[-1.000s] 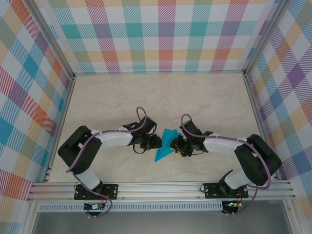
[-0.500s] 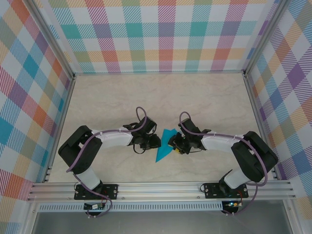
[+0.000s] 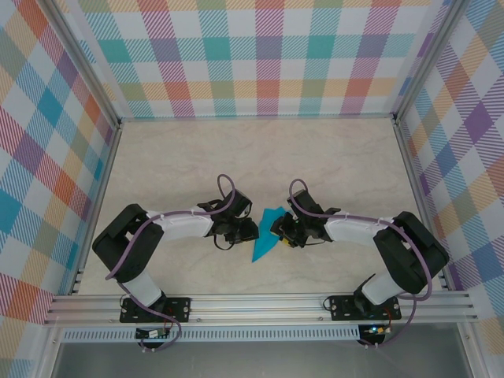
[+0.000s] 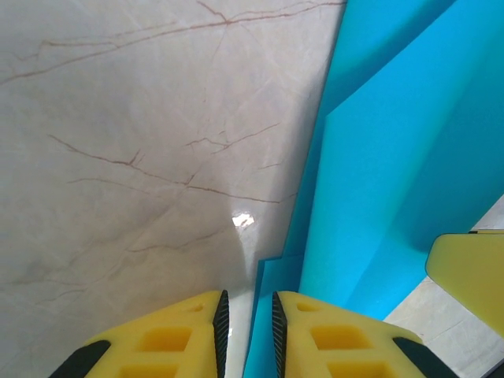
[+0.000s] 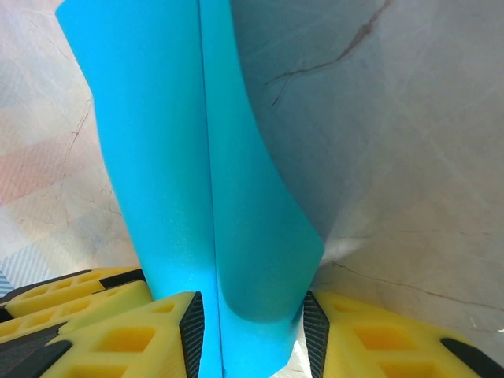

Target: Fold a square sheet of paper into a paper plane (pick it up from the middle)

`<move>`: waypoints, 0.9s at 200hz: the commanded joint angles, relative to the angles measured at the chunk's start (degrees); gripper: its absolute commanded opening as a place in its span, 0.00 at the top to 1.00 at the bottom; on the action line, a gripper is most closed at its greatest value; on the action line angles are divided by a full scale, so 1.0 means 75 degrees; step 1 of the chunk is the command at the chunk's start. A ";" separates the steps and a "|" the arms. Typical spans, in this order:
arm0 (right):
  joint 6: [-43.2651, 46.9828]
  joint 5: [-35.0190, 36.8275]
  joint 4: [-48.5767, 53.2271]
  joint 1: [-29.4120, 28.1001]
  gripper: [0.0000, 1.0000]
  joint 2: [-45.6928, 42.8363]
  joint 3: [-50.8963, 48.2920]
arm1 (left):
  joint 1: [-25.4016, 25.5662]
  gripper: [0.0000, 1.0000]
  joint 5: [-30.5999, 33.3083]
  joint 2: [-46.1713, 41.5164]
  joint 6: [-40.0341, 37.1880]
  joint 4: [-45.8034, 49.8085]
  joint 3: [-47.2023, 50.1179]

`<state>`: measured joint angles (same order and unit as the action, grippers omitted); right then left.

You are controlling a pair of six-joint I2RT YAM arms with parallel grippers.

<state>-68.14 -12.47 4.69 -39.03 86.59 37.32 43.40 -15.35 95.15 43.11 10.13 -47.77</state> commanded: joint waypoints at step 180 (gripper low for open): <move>0.0216 -0.0036 -0.0361 0.0167 0.58 -0.0352 0.0104 | -0.0065 0.77 0.0100 -0.0282 0.0184 -0.0050 0.0160</move>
<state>-67.05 -12.62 3.62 -38.20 85.84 37.32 43.40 -15.35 94.00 43.99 10.11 -47.57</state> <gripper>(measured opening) 0.417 0.230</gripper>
